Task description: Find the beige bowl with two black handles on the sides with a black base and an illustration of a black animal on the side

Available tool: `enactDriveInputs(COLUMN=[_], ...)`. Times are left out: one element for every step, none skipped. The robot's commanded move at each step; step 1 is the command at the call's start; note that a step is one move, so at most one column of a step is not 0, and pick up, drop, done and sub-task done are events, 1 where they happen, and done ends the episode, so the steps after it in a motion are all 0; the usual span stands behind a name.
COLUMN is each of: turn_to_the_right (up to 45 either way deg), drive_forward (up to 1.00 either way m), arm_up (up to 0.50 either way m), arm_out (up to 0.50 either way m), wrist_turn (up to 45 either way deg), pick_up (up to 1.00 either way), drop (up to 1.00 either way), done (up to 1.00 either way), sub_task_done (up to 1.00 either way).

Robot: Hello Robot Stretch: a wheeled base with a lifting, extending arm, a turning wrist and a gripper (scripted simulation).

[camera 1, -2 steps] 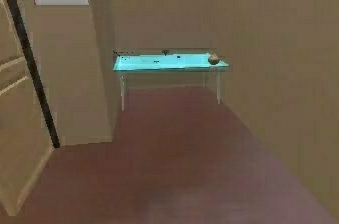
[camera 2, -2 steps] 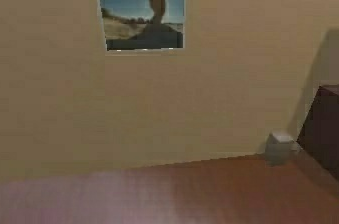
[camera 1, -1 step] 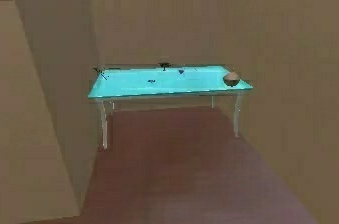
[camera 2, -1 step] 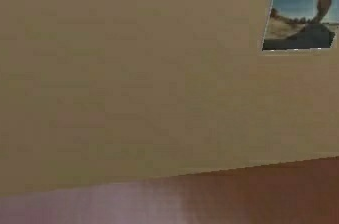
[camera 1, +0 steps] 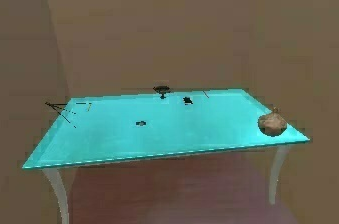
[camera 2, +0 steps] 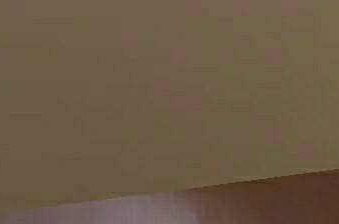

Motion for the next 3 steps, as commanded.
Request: enactDriveInputs(turn_to_the_right=[3.0,0.0,-6.0], drive_forward=[0.0,0.45,0.0], arm_up=[0.0,0.0,0.0], arm_out=[0.0,0.0,0.0], wrist_turn=[0.0,0.0,0.0], pick_up=[0.0,0.0,0.0], drop=[0.0,0.0,0.0], done=[0.0,0.0,0.0], sub_task_done=[0.0,0.0,0.0])
